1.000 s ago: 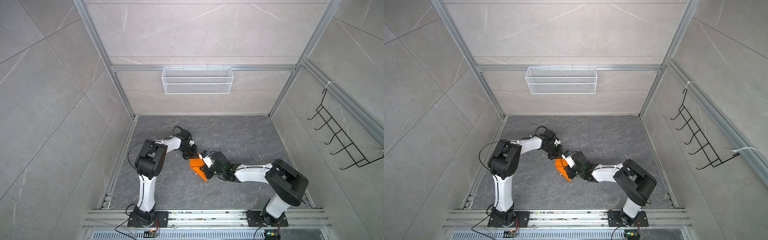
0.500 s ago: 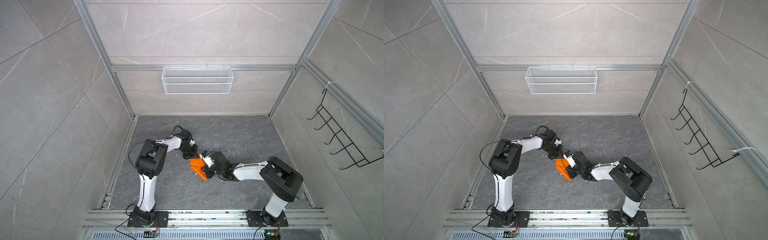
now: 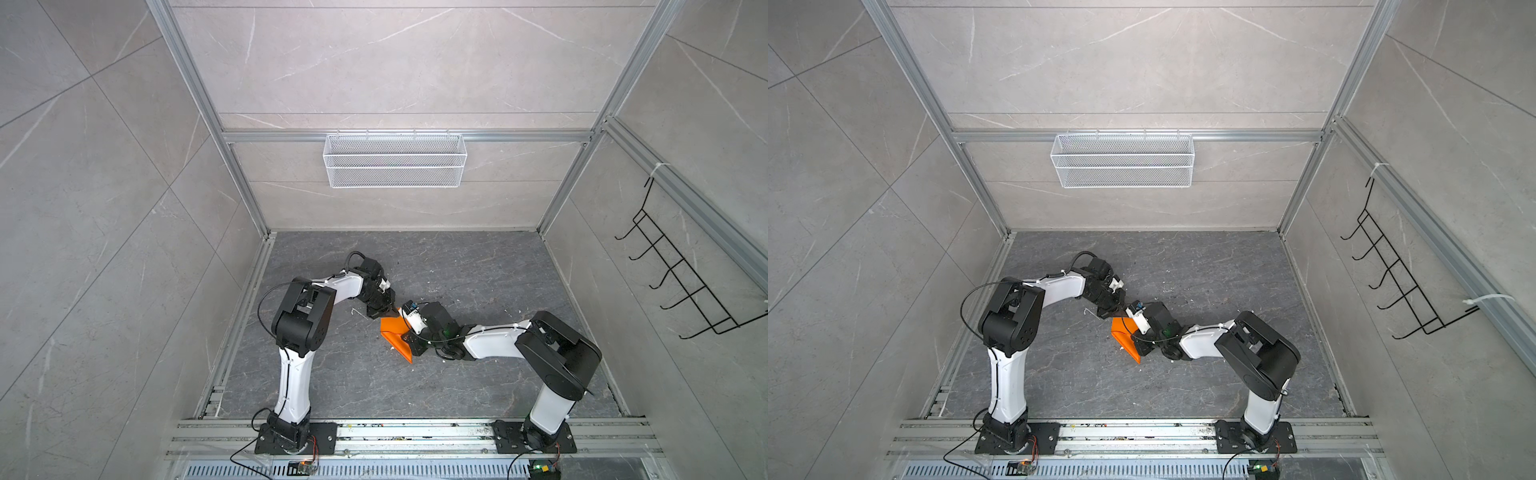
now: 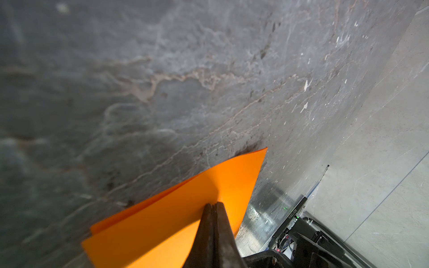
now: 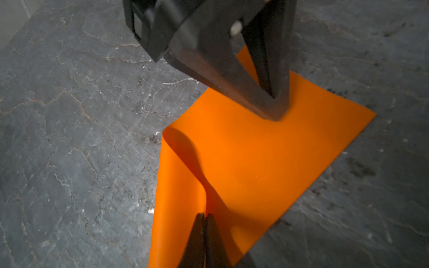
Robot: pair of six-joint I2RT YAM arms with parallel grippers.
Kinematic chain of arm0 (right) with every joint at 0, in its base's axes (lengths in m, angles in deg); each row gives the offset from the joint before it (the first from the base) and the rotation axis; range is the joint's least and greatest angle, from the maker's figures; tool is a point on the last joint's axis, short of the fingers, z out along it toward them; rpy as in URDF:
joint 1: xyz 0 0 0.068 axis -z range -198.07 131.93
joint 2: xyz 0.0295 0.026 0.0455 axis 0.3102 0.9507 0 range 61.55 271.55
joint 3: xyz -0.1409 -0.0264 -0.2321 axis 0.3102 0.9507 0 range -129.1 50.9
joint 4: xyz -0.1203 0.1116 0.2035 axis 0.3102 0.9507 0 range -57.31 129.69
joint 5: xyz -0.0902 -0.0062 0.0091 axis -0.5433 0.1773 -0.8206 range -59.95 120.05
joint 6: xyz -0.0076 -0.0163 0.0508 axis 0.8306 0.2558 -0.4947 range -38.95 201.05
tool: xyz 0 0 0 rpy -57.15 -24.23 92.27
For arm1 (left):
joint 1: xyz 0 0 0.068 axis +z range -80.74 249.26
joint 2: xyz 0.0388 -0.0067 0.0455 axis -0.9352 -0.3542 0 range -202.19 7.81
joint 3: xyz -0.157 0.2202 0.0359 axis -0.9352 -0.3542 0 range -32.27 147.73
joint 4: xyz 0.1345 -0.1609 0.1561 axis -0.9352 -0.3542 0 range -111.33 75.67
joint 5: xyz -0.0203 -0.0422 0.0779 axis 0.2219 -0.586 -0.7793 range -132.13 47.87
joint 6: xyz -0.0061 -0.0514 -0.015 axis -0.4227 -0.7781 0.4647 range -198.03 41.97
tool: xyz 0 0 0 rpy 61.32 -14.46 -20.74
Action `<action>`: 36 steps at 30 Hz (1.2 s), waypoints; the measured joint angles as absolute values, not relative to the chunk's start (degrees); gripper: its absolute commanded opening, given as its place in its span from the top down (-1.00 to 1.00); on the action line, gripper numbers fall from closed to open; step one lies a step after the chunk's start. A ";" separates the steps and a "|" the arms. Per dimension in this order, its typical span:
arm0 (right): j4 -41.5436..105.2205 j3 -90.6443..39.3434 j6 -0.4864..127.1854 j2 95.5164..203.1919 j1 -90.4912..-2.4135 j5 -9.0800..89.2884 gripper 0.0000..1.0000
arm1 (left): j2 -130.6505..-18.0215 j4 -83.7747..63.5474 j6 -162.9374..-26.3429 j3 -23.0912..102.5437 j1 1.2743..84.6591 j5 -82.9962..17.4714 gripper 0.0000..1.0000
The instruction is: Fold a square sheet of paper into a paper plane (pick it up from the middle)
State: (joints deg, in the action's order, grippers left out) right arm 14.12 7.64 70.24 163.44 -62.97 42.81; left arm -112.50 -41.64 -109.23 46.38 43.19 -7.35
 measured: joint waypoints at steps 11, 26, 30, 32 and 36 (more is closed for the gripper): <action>15.39 7.40 70.26 163.46 -62.76 41.65 0.85 | -112.55 -41.71 -109.23 46.47 43.19 -7.28 1.00; 16.15 6.63 70.26 164.12 -62.71 41.43 0.85 | -112.57 -41.73 -109.26 46.49 43.19 -7.28 1.00; 16.15 6.63 70.24 164.12 -62.71 41.45 0.84 | -112.57 -41.75 -109.26 46.53 43.19 -7.28 1.00; 16.15 6.63 70.24 164.12 -62.71 41.47 0.84 | -112.57 -41.75 -109.28 46.53 43.19 -7.28 1.00; 16.15 6.63 70.07 164.12 -62.71 41.65 0.84 | -112.46 -41.12 -109.52 46.12 43.72 -6.69 0.97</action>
State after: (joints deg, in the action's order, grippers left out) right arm 16.15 6.63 70.07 164.12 -62.71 41.65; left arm -112.46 -41.12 -109.52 46.12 43.72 -6.69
